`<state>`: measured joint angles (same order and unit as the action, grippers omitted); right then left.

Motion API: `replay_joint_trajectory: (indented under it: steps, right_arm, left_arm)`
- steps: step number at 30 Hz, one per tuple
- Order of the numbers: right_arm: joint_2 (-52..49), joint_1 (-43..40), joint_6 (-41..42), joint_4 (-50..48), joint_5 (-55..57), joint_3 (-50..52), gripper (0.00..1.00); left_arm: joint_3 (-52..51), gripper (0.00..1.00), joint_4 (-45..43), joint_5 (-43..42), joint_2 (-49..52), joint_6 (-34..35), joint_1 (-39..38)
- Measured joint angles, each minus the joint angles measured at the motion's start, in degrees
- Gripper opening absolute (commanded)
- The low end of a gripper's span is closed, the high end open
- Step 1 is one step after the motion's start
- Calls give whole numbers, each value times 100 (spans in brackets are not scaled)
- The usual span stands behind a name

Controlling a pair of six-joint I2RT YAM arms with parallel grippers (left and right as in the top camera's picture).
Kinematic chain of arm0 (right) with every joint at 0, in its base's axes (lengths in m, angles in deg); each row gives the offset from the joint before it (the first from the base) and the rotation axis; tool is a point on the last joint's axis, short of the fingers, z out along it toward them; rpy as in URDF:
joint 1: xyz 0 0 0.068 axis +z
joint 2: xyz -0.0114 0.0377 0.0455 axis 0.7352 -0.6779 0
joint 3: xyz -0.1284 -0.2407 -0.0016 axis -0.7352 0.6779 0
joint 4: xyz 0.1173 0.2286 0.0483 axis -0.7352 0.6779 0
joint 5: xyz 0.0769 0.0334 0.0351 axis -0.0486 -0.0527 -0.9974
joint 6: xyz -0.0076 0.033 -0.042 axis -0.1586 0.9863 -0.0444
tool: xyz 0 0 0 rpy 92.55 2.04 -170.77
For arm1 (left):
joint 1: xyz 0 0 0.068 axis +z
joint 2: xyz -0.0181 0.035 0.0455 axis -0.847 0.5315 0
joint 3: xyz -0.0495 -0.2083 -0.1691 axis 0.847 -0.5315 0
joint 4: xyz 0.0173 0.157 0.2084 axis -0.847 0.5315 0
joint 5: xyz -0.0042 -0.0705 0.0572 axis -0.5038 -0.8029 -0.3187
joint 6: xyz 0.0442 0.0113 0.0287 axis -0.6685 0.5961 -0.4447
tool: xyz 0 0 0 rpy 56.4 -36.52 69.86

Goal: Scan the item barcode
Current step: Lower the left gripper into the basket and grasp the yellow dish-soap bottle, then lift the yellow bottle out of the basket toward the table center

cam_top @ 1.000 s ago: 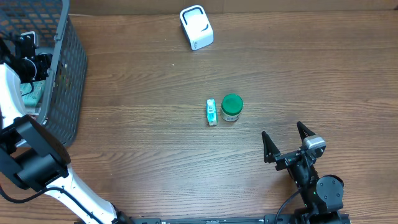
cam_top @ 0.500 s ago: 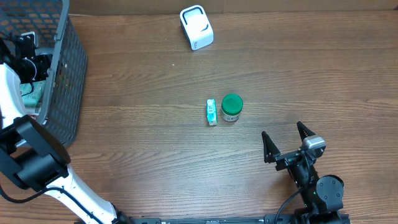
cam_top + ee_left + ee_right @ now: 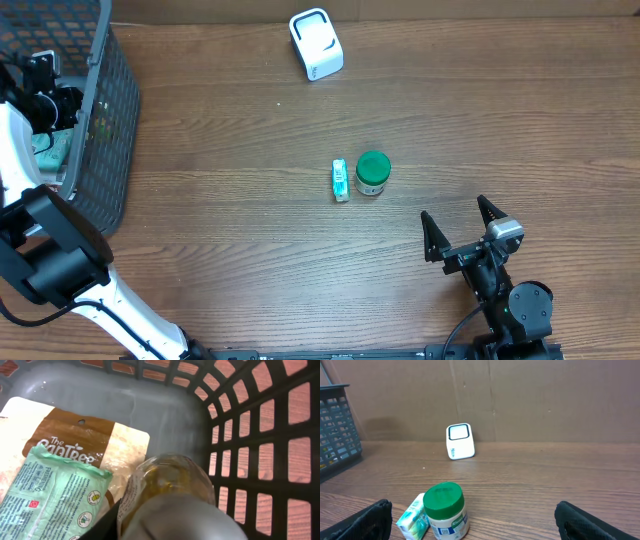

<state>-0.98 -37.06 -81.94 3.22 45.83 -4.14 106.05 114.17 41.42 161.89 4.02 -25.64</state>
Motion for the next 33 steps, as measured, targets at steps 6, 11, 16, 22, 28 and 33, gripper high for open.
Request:
replay_joint_trajectory:
  steps: [6, 11, 16, 22, 28, 33]
  right_arm:
    - [0, 0, 0, 0, 0, 0, 100]
    - [0, 0, 0, -2, 0, 0, 100]
    - [0, 0, -2, 0, 0, 0, 100]
    - [0, 0, 0, -2, -2, 0, 100]
    - [0, 0, 0, 0, 0, 0, 100]
    - [0, 2, -2, 0, 0, 0, 100]
  left_arm:
    - [17, 22, -55, 2, 0, 334, 0]
    - [188, 20, -48, 37, -90, 590, 0]
    - [501, 19, -66, 70, -586, 1008, 0]
    - [706, 18, -83, 68, -1475, 1517, -2]
    - [741, 17, -76, 372, -2334, 1888, -39]
    - [741, 17, -59, 511, -2927, 2245, -79]
